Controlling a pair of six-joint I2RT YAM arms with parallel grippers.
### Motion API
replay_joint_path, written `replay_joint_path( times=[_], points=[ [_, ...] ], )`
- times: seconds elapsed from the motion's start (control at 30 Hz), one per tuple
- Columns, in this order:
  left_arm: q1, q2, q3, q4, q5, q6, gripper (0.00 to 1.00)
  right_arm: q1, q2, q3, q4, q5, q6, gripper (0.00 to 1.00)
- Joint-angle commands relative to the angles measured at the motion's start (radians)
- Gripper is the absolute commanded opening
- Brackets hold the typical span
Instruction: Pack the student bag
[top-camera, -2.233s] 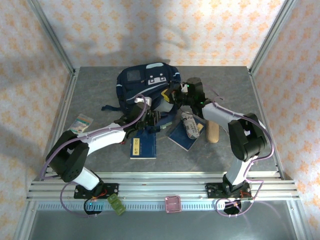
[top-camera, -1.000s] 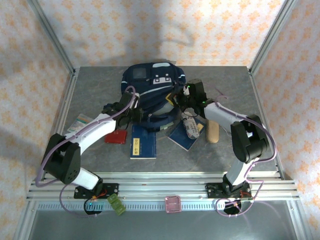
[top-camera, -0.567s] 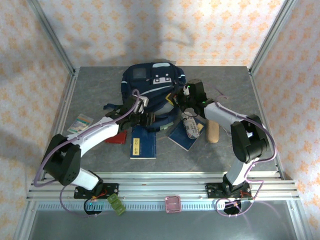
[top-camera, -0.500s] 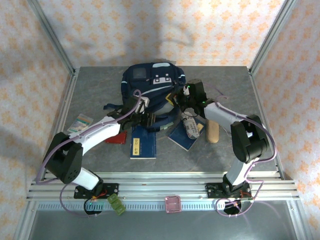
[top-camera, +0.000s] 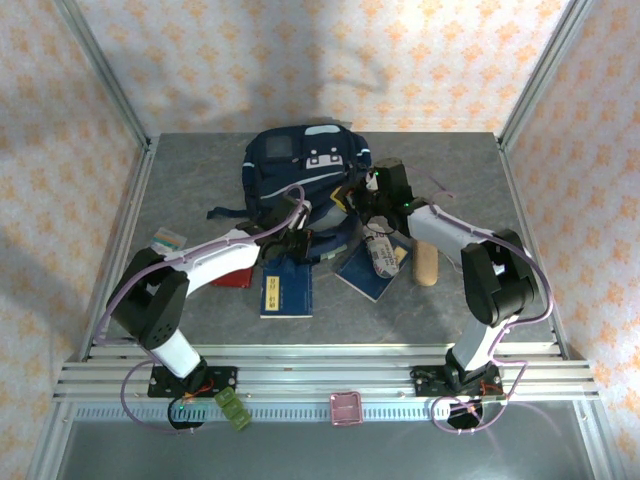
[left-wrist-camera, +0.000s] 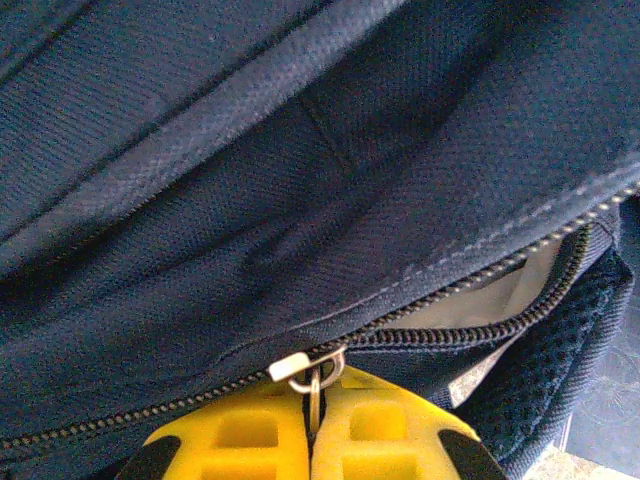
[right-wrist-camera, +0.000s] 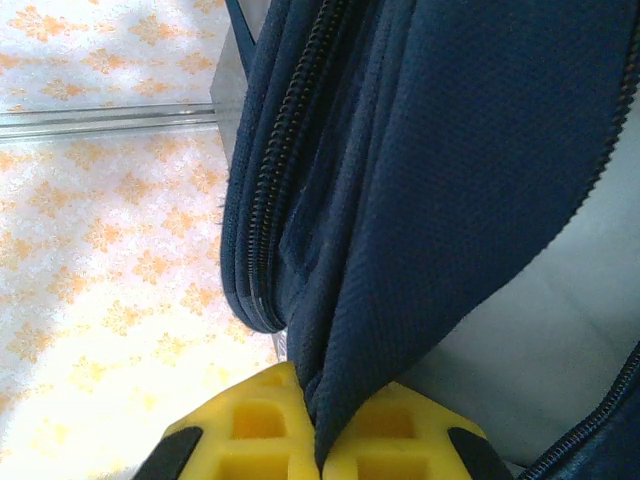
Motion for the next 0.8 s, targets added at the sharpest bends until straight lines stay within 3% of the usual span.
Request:
replay_joint_path(
  times=[0.0, 0.4, 0.6, 0.77],
  points=[
    [0.005, -0.040, 0.003, -0.024, -0.095, 0.002, 0.00, 0.000, -0.058, 0.029, 0.059, 0.021, -0.020, 0.00],
    [0.302, -0.154, -0.142, -0.046, -0.100, 0.020, 0.00, -0.054, -0.085, -0.036, 0.075, 0.045, -0.027, 0.00],
    [0.293, -0.183, -0.149, -0.020, 0.028, 0.013, 0.00, -0.063, -0.055, -0.007, 0.063, 0.051, -0.043, 0.00],
    [0.168, -0.202, -0.144, -0.003, 0.132, 0.001, 0.00, -0.082, 0.029, 0.131, -0.016, 0.039, -0.100, 0.00]
  ],
)
